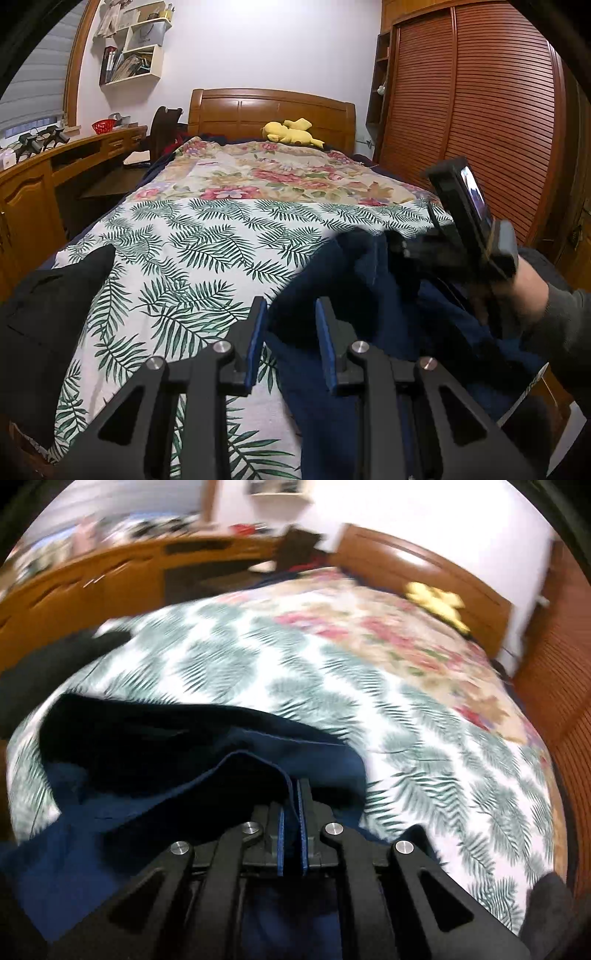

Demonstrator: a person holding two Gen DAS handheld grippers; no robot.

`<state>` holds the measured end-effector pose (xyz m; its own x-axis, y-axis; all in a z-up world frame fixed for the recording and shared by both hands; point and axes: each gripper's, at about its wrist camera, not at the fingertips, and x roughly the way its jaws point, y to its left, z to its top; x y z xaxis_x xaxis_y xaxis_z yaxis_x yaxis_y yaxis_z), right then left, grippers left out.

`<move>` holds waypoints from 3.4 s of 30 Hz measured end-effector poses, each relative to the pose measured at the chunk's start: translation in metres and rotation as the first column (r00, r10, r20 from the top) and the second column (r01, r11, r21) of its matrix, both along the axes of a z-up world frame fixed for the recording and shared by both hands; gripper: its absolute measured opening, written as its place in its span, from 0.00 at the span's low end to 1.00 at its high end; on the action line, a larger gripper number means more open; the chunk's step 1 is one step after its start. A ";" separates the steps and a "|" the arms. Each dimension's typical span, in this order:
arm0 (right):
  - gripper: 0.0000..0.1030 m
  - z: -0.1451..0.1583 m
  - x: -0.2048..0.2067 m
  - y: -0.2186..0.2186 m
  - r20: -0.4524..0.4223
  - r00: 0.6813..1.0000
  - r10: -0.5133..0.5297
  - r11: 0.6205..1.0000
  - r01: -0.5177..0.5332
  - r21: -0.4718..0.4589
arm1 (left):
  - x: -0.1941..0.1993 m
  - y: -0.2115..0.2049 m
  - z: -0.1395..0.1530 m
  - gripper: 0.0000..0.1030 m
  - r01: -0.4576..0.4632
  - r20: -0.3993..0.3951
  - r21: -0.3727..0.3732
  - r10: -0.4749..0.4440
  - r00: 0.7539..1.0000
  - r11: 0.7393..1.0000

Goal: Fold large clothes

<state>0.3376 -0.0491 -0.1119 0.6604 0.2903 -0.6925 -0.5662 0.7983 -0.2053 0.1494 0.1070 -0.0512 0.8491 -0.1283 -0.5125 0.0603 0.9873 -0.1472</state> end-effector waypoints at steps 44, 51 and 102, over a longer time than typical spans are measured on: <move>0.09 -0.051 -0.055 -0.204 -0.092 0.984 -0.152 0.940 0.115 -0.320 | 0.049 -0.164 -0.041 0.29 0.332 -0.152 -0.001 -0.329 0.932 0.943; 0.31 0.012 0.015 -0.247 0.157 0.885 -0.438 0.871 0.461 -0.171 | 0.047 -0.156 -0.038 0.30 0.322 -0.144 -0.002 -0.319 0.937 0.947; 0.44 -0.081 -0.156 -0.196 -0.139 0.981 -0.135 0.985 0.148 0.086 | -0.037 -0.016 -0.095 0.53 0.060 -0.343 0.046 -0.041 0.939 0.997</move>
